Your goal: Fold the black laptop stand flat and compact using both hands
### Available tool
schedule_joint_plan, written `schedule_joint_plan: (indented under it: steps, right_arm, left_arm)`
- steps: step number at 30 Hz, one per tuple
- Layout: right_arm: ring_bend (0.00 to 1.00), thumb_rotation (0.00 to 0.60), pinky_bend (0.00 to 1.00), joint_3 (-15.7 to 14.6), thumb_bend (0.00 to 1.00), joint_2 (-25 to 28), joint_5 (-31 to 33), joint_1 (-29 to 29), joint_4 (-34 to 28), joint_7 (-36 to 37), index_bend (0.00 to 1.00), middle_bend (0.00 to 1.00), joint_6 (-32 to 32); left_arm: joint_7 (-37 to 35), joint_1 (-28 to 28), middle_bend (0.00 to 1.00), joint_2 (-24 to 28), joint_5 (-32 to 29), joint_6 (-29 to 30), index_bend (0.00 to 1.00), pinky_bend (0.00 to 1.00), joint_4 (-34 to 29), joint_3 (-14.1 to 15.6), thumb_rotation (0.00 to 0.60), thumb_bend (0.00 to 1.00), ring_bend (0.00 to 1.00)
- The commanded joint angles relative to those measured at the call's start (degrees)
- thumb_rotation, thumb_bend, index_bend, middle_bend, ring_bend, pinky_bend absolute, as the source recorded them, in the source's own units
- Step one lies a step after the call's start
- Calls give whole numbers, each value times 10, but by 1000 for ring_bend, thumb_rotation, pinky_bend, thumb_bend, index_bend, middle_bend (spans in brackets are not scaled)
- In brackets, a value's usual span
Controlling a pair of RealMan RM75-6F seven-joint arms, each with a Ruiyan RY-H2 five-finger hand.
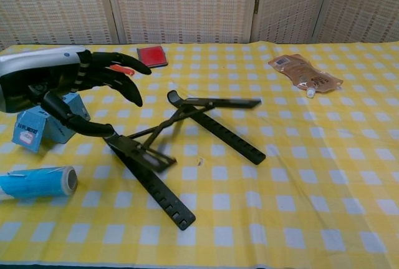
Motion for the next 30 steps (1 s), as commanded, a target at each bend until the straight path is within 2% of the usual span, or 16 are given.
schedule_joint_plan:
  steps: [1,5,11,14,20,24,30]
  right_arm:
    - [82,600,35,-1,416,-1,0,0,1,1,0,68,0]
    - [82,600,35,-3,416,-2,-3,1,3,1,0,67,-1]
    - [83,600,35,-6,417,4,-12,4,-1,-9,0,68,-4]
    - [82,600,35,-7,417,7,-17,9,-4,-21,0,71,-10]
    - [101,600,36,4,416,4,-13,31,-10,-125,0,119,-42]
    - [145,600,102,19,416,-19,-2,57,-7,-201,1,184,-74]
    - [232,600,251,41,261,-86,17,98,16,-297,98,269,-117]
  left_arm:
    - [-3,-3,365,11,11,17,192,42,-3,6,600,208,240]
    - [45,-3,365,1,-2,25,192,41,25,3,600,208,239]
    - [221,2,333,-57,-36,36,192,34,120,2,600,208,225]
    - [281,2,309,-82,-45,38,192,23,160,4,600,208,214]
    - [359,-4,239,-134,-58,42,143,12,238,3,600,206,153]
    - [377,-9,211,-168,-64,46,121,6,284,-1,600,204,125]
    - [398,-11,202,-196,-67,51,105,0,320,3,600,203,119]
